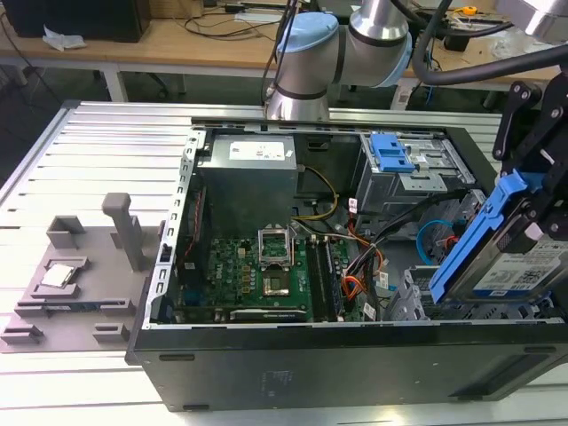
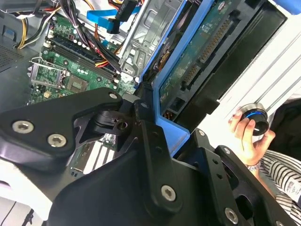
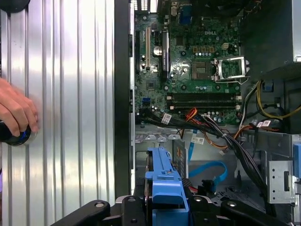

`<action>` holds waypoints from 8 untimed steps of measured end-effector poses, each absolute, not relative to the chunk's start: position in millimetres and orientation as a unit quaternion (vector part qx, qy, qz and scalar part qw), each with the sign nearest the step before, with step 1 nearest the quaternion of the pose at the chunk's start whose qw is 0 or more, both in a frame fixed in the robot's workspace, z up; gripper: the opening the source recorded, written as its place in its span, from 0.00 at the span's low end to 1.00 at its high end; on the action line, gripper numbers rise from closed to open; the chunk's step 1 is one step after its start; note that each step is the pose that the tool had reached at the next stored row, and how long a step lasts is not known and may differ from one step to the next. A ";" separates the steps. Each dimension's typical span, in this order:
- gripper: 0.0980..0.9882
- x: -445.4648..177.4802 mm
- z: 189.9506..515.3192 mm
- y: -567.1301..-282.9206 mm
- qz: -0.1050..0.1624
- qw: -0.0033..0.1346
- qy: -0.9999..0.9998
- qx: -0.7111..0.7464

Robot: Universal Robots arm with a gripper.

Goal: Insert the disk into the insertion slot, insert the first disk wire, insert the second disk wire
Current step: 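Insert the disk into the insertion slot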

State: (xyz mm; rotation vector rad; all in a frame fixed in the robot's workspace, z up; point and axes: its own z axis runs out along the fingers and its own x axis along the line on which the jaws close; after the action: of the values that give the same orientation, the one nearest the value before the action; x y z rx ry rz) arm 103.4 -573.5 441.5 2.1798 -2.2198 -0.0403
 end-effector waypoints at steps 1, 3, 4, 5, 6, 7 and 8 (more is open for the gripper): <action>0.30 103.4 440.7 -573.5 -0.013 0.015 -0.713 0.701; 0.30 103.5 438.7 -573.5 -0.013 0.015 -0.713 0.701; 0.30 103.4 436.9 -573.5 -0.013 0.015 -0.713 0.701; 0.30 103.4 436.4 -573.5 -0.013 0.015 -0.713 0.700; 0.30 103.4 436.1 -573.5 -0.013 0.015 -0.713 0.701; 0.30 103.4 435.2 -573.5 -0.013 0.015 -0.713 0.700; 0.30 103.4 434.4 -573.5 -0.013 0.015 -0.713 0.700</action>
State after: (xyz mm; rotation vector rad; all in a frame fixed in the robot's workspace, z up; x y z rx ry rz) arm 103.4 -573.5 434.4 2.1795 -2.2197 -0.0399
